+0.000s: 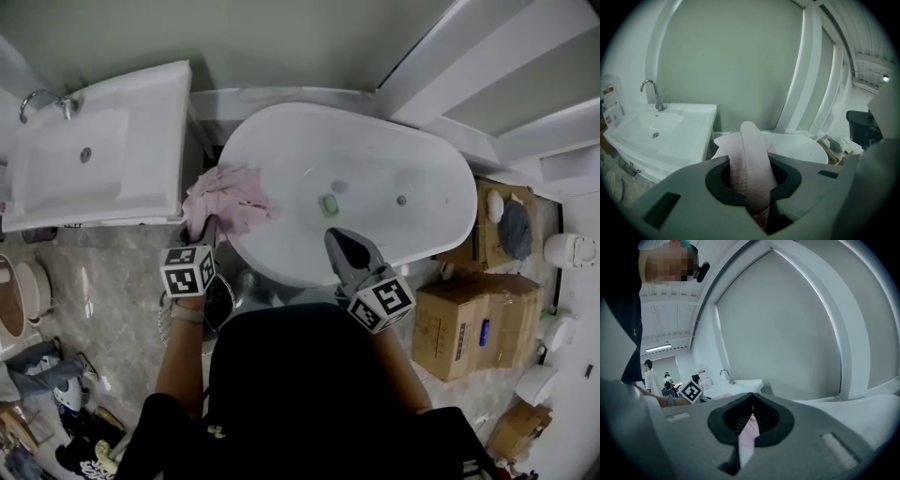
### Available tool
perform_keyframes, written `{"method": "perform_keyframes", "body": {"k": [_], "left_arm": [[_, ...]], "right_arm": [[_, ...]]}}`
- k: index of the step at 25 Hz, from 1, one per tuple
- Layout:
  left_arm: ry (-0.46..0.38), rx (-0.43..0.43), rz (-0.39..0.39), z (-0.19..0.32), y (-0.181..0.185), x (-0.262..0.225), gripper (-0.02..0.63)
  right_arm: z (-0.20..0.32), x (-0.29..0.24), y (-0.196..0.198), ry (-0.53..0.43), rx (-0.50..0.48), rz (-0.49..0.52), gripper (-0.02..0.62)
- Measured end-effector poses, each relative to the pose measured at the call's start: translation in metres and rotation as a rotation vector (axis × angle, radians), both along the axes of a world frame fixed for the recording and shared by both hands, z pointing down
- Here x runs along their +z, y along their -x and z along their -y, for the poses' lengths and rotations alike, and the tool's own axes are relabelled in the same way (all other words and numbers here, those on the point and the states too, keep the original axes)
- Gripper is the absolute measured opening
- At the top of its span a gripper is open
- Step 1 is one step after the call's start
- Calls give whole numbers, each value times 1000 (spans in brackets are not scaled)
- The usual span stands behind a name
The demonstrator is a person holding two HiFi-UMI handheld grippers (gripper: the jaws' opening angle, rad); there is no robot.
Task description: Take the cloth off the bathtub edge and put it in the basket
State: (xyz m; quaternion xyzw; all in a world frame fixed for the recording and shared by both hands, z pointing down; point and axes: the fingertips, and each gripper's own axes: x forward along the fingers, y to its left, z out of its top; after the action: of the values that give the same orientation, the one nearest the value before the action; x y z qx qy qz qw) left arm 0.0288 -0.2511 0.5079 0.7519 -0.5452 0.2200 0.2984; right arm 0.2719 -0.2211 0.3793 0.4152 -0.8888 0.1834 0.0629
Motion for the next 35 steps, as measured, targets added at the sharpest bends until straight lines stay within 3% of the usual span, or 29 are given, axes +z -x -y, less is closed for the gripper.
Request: {"method": "perform_keyframes", "body": {"k": [8,18,35], "left_arm": [[-62,-8,-42,-39,-7,-64,84],[-145,-54,-21,-50,2,-121,84],[-156,-321,10,-95,22,-129,84]], "right_arm": [[8,-12,20,-31,-73,28,-3],[29,-23,46,-44,-160,63,-3],[39,-8,94,-18,-464,89,-3]]}}
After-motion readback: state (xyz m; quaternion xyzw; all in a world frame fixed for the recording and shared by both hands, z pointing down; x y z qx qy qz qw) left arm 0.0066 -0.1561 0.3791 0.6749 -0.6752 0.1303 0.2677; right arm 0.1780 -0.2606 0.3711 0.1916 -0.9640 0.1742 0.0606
